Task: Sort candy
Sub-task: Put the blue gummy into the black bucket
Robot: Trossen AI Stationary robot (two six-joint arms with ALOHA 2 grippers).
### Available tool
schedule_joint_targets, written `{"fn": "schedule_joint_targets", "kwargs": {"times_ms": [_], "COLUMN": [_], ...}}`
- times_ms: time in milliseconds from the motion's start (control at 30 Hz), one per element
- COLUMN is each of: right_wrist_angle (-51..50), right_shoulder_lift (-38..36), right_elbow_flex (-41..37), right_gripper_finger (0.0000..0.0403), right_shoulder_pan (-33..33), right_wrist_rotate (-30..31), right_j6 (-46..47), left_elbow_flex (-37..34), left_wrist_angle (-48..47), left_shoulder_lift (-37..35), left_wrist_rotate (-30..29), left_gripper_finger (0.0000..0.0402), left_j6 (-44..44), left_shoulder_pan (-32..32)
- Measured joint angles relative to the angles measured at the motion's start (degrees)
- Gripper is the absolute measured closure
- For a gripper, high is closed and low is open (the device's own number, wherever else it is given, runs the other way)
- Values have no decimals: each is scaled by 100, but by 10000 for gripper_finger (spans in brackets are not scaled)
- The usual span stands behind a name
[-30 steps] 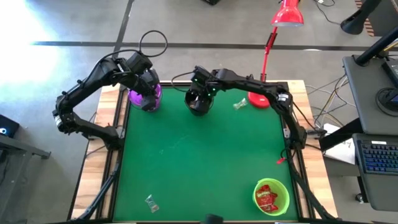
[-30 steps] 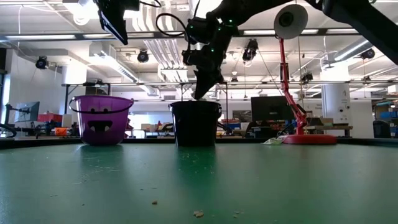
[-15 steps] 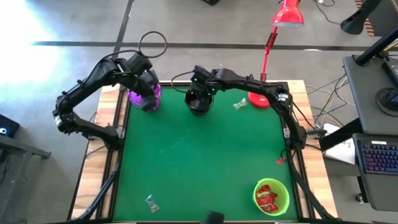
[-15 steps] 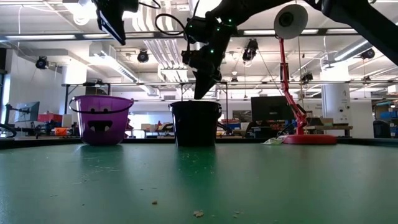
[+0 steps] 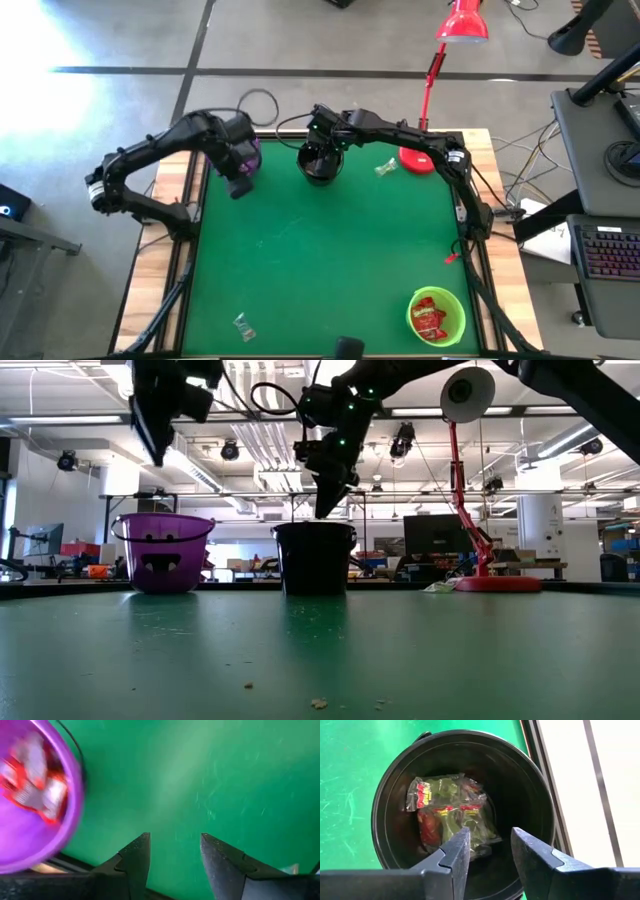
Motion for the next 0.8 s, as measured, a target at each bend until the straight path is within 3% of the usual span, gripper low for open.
{"fn": "schedule_joint_targets", "kwargs": {"times_ms": [367,600,800], "right_wrist_angle": [-453,-820,-841], "right_shoulder_lift": [-278,-728,-1127], "right_elbow_flex": [0,0,0], "right_gripper_finger": [268,268,268], "right_shoulder_pan": [-2,0,17], "right_wrist_rotate": [703,685,679], "right_j6": [188,625,1364], "left_elbow_flex": [-1423,-1728,-1747], "left_wrist_angle": [349,797,1273], "left_shoulder_lift": [-174,-243,-245], "left_wrist_rotate": [513,505,497], "left_gripper_finger": [244,244,244], "left_j6": [-1082,-2166,-3724], "left_shoulder_pan": [-1496,-2841,-3889]}}
